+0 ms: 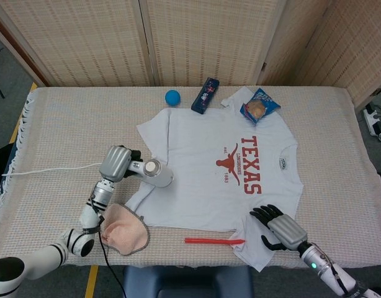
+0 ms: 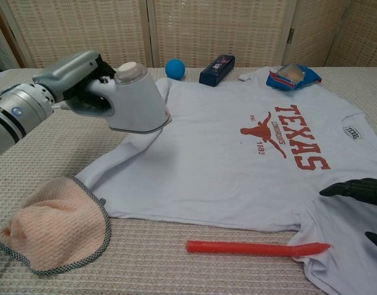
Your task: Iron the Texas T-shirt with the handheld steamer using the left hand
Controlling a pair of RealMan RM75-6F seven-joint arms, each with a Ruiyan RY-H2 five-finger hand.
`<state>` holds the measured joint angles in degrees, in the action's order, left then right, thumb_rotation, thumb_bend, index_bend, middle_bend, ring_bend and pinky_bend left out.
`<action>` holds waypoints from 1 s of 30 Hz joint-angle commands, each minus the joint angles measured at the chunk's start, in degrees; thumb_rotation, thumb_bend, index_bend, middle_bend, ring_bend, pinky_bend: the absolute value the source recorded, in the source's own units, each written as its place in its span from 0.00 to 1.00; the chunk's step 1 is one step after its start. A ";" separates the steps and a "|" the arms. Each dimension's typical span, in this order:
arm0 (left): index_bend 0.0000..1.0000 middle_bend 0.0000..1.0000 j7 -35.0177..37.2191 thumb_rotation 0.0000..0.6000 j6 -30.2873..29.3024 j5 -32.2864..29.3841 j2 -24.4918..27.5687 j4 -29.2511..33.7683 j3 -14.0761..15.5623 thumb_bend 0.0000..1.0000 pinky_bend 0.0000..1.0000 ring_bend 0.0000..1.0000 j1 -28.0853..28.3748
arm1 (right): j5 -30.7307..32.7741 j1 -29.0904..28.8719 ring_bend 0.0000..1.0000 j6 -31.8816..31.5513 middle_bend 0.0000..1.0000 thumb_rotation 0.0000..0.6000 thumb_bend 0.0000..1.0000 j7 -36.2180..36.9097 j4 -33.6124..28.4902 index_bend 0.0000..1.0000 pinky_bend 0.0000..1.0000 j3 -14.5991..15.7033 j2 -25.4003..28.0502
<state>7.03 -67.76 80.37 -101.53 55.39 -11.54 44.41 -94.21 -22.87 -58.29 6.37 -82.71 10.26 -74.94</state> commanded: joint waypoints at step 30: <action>0.89 0.96 -6.59 1.00 5.08 2.58 -14.49 -19.72 2.37 0.34 0.68 0.81 3.50 | 0.36 0.14 0.00 0.07 0.03 0.67 0.61 -0.06 0.09 0.00 0.00 -0.14 0.00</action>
<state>-0.94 -63.43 83.82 -115.60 37.28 -8.75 48.33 -93.85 -22.74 -58.22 6.32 -82.63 10.12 -74.95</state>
